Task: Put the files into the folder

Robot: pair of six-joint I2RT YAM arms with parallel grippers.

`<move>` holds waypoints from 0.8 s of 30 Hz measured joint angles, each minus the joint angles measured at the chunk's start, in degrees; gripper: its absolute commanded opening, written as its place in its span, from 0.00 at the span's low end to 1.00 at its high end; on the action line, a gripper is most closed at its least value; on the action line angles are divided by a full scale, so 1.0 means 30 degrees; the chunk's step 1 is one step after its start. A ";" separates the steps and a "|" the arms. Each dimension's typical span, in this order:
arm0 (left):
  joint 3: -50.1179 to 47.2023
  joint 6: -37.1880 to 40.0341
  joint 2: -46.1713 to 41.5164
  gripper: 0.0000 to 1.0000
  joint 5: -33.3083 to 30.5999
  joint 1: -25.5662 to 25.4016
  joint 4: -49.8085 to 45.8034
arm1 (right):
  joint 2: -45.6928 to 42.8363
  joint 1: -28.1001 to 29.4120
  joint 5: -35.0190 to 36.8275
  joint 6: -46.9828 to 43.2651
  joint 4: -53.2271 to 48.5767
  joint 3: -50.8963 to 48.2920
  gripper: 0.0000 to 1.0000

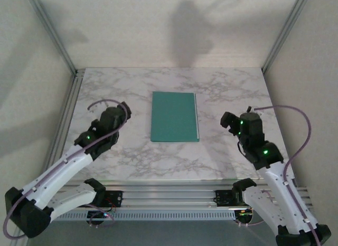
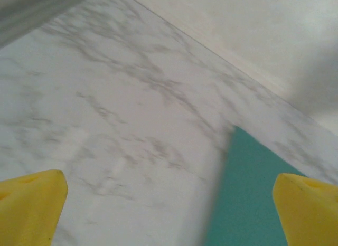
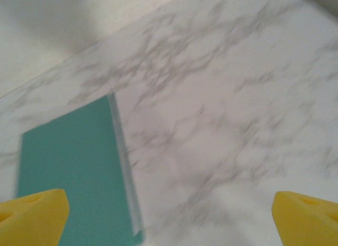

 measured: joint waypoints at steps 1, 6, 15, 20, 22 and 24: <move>-0.1202 0.0583 -0.0707 1.00 -0.0882 0.0000 0.0590 | -0.0160 0.0000 0.0758 -0.0707 0.1166 -0.1399 0.99; -0.4714 0.2973 -0.3140 1.00 -0.3628 0.0248 0.2353 | 0.1158 -0.0240 0.2521 -0.4532 0.6637 -0.6783 0.99; -0.6586 0.5136 -0.4568 1.00 -0.4466 0.0605 0.3789 | 0.5064 -0.2346 0.1428 -0.7541 1.4462 -0.9573 0.99; -0.7278 0.5785 -0.4852 1.00 -0.4422 0.0933 0.4277 | 0.8204 -0.3963 -0.0576 -0.8539 1.9074 -0.9559 0.99; -0.7366 0.6047 -0.4845 0.99 -0.4350 0.1144 0.4714 | 0.9872 -0.4838 -0.1617 -0.8801 2.0866 -0.9442 0.99; -0.7563 0.6222 -0.4845 0.99 -0.4226 0.1370 0.5289 | 1.1519 -0.5544 -0.2579 -0.8867 2.2418 -0.9180 0.99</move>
